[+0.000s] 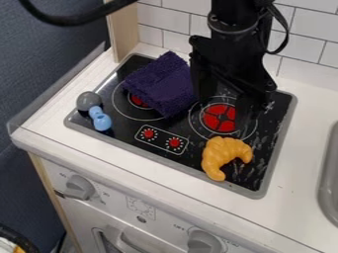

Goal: Pick up the yellow object and put it on the left burner

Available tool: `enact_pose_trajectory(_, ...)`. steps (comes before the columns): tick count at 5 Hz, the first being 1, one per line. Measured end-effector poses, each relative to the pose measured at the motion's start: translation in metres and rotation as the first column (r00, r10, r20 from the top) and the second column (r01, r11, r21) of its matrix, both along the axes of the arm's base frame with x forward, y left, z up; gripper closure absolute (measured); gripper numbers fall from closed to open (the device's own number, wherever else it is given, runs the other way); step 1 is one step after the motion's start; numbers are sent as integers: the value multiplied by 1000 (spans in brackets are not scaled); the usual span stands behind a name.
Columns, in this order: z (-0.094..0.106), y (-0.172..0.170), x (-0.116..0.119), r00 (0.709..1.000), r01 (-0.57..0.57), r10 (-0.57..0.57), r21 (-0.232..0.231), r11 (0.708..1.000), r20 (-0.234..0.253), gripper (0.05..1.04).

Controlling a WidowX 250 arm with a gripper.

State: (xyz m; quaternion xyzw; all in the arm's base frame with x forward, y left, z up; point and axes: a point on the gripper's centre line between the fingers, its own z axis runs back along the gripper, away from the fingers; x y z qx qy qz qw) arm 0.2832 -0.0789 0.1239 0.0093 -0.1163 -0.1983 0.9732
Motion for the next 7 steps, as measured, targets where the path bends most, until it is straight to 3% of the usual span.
enact_pose_trajectory(3,-43,-3,-4,994,45,-44,8,999,-98,83)
enact_pose_trajectory(5,-70,-8,1,988,84,-84,0,996,-128,83)
enact_pose_trajectory(6,-77,-7,0,985,93,-91,9,996,-149,130)
enact_pose_trajectory(7,-77,-6,0,985,92,-87,27,995,-147,398)
